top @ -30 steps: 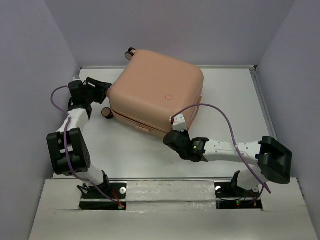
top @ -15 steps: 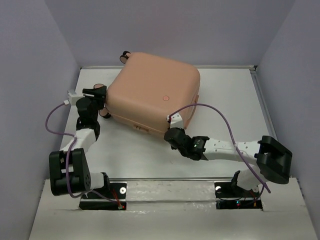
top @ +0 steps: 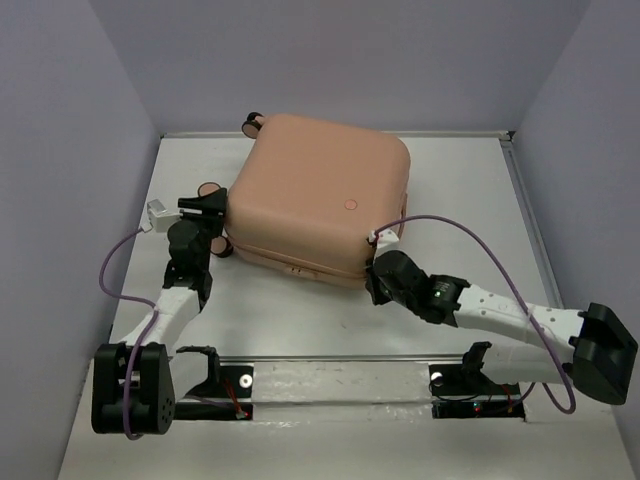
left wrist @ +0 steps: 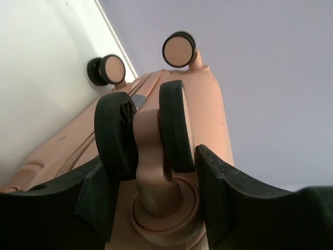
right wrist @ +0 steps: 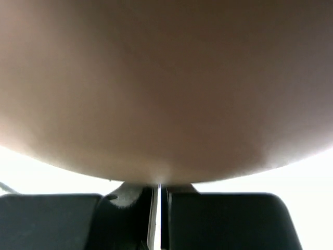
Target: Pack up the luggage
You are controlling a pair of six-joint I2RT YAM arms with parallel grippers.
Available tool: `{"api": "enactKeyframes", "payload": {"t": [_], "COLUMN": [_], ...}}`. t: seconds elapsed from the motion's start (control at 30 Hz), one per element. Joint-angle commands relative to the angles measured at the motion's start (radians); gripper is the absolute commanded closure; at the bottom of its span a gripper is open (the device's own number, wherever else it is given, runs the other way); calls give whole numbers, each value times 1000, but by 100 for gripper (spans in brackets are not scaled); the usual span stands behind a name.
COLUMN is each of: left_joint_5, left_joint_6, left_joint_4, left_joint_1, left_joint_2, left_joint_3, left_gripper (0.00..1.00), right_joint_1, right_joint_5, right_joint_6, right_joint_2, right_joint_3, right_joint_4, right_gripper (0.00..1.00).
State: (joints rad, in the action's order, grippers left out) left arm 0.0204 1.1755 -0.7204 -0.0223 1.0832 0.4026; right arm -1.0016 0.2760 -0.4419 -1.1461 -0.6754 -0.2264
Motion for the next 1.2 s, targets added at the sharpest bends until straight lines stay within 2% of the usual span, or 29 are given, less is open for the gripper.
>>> {"api": "enactKeyframes", "payload": {"t": [0.0, 0.03, 0.07, 0.1, 0.17, 0.2, 0.27, 0.3, 0.33, 0.4, 0.47, 0.53, 0.6, 0.63, 0.67, 0.7, 0.73, 0.8, 0.87, 0.9, 0.93, 0.97, 1.0, 1.03, 1.1, 1.17], "left_joint_5": [-263, -263, -264, -263, -251, -254, -254, -257, -255, -247, -226, -200, -188, -188, -186, -185, -180, -175, -175, -178, -175, -171, -160, -151, -151, -145], "left_joint_6": [-133, -123, -117, -128, -149, -157, -165, -165, -168, -171, -153, -143, -139, -132, -128, -122, -125, -132, -142, -151, -152, -154, -161, -171, -171, -186], "left_joint_4": [35, 24, 15, 15, 42, 47, 49, 50, 49, 47, 24, -30, -65, -83, -100, -118, -128, -128, -125, -108, -108, -108, -109, -108, -115, -106], "left_joint_1": [-284, -291, -291, -289, -286, -286, -289, -291, -295, -306, -339, -378, -433, -445, -455, -468, -478, -499, -511, -515, -515, -516, -516, -515, -516, -513], "left_joint_2": [-31, -29, -29, -35, -46, -64, -86, -97, -101, -95, -79, -26, 41, 56, 69, 82, 87, 90, 95, 102, 103, 101, 100, 98, 87, 75], "left_joint_3": [-48, -53, -57, -58, -50, -56, -74, -88, -94, -102, -110, -90, -64, -53, -48, -45, -45, -38, -28, -24, -28, -31, -41, -42, -57, -73], "left_gripper": [94, 94, 94, 94, 94, 94, 94, 94, 94, 94, 94, 94, 94, 94, 94, 94, 94, 94, 94, 94, 94, 94, 94, 94, 94, 94], "right_joint_1": [-108, -173, -268, -284, -267, -182, -22, 106, 133, 133, 60, -67, -89, -89, -21, 45, 164, 218, 218, 92, 5, -65, -169, -193, -177, -84], "right_joint_5": [-325, -293, -194, -161, -132, -141, -289, -323, -342, -374, -423, -370, -299, -266, -215, -234, -265, -315, -363, -412, -356, -357, -350, -331, -282, -268], "right_joint_6": [-25, 4, 32, 45, 46, 37, -39, -58, -49, -29, -64, -28, -6, -14, -20, -33, -53, -53, -79, -67, -35, -3, 41, 49, 34, -16], "right_joint_2": [-175, -328, -389, -420, -353, -293, -98, -49, -25, -76, -168, -303, -308, -214, -142, -59, 109, 213, 95, -9, -244, -361, -450, -502, -451, -326], "right_joint_3": [-254, -333, -493, -528, -491, -367, -203, -91, -78, -152, -206, -321, -305, -247, -93, -10, 120, 163, 117, -15, -135, -274, -514, -582, -552, -304], "right_joint_4": [514, 483, 440, 405, 403, 424, 488, 528, 526, 513, 593, 576, 521, 518, 513, 490, 445, 432, 507, 592, 578, 543, 468, 440, 473, 504], "right_gripper": [93, 93, 93, 93, 93, 93, 93, 93, 93, 93, 93, 93, 93, 93, 93, 93, 93, 93, 93, 93, 93, 93, 93, 93, 93, 93]}}
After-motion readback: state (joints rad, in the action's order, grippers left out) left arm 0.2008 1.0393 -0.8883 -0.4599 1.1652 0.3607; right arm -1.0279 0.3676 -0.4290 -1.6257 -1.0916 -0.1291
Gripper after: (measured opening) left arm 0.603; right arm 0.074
